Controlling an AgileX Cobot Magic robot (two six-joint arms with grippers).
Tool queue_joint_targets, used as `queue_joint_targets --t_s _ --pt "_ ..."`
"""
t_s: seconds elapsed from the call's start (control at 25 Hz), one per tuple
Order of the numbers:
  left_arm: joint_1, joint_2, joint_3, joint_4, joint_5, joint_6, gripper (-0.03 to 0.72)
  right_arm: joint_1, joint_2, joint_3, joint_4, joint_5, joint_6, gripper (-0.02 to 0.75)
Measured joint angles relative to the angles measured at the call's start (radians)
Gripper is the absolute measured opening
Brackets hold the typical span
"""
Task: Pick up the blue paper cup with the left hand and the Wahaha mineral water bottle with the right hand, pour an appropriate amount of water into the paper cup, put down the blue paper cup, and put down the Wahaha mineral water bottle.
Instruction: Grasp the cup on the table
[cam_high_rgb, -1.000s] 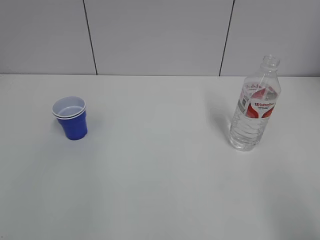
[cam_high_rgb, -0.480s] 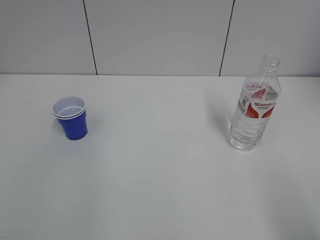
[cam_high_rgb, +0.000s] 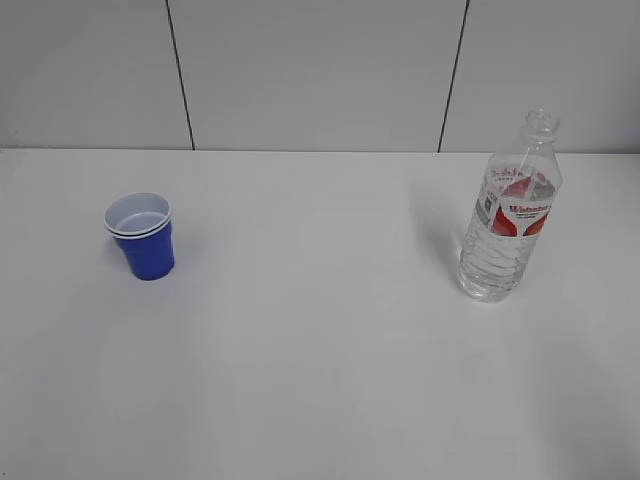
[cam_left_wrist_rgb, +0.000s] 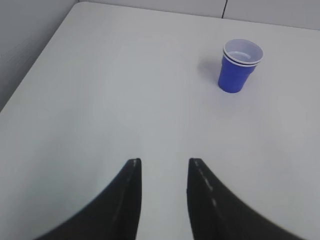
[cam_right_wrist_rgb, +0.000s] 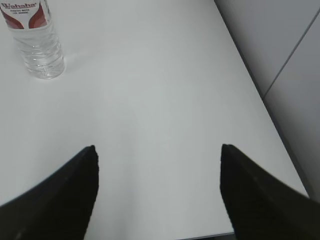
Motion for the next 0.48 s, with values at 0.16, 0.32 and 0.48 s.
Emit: queue_joint_targets --t_s 0.16,0.32,0.48 --pt "0.0 0.0 0.0 0.004 0.0 0.012 0.242 0.0 0.0 0.0 -0.002 0.0 0.0 0.568" --pt "-0.019 0.0 -0.016 0.007 -0.068 0.107 0.242 0.0 0.0 0.0 -0.003 -0.001 0.0 0.568" --pt "-0.03 0.0 -0.021 0.01 -0.271 0.158 0.242 0.0 0.0 0.0 -0.003 -0.004 0.0 0.568"
